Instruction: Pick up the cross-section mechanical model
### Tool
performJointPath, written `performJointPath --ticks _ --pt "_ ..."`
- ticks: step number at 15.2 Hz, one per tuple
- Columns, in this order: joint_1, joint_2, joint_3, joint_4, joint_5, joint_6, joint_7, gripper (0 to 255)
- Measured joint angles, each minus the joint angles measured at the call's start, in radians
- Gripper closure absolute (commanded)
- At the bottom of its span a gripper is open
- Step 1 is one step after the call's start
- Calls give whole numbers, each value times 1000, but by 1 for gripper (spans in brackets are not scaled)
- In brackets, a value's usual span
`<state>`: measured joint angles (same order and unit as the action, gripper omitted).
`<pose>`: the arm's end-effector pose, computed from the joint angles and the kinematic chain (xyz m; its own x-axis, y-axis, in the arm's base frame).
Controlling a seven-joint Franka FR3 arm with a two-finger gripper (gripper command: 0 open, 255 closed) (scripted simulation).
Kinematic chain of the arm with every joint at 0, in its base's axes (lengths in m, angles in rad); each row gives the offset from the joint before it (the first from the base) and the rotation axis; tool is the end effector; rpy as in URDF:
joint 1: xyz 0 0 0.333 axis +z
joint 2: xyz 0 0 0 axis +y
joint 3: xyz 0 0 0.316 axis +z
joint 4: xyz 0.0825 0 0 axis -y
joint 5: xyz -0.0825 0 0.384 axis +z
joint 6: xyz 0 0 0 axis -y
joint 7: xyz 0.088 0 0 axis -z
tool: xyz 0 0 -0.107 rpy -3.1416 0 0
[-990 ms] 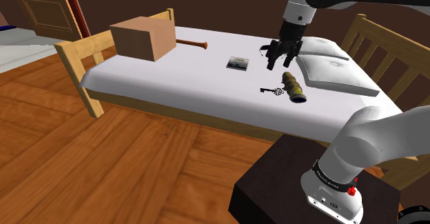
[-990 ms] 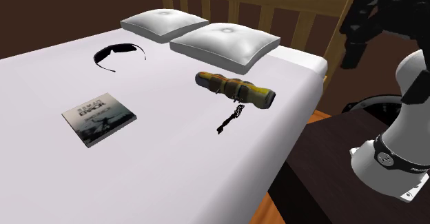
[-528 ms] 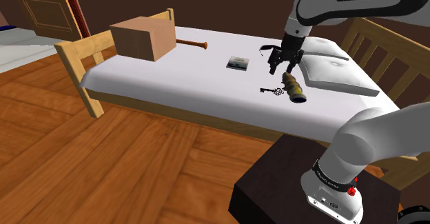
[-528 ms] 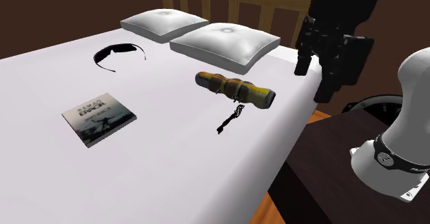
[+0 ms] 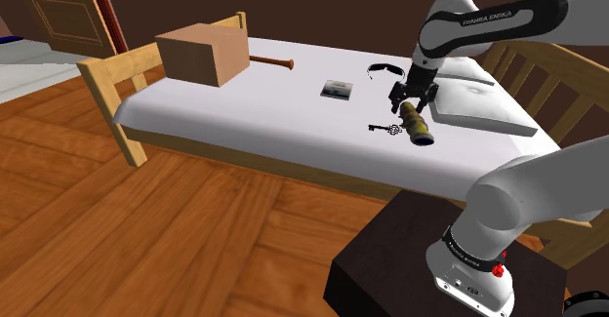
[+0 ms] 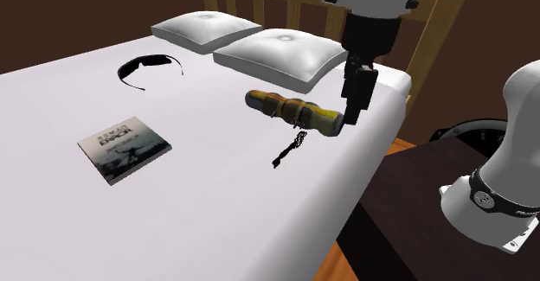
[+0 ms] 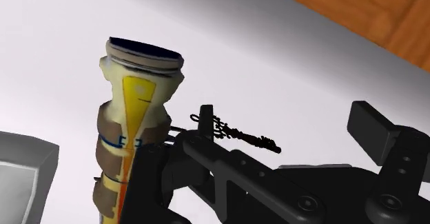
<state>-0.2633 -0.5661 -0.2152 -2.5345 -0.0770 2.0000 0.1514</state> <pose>0.3335 -0.1810 0.4620 0.8431 -0.5374 0.0166 -0.5363 -0.8427 -0.0471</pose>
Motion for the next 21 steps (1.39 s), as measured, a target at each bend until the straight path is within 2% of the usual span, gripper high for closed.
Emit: performJointPath --ticks 11,19,20,21 --pt "-135 215 -148 -3 -62 226 7 0" --pt "-136 298 -173 -46 -50 352 -5 0" --pt "-135 302 -173 -47 -49 357 -5 255" --pt "-134 304 -173 -47 -48 359 -5 255"
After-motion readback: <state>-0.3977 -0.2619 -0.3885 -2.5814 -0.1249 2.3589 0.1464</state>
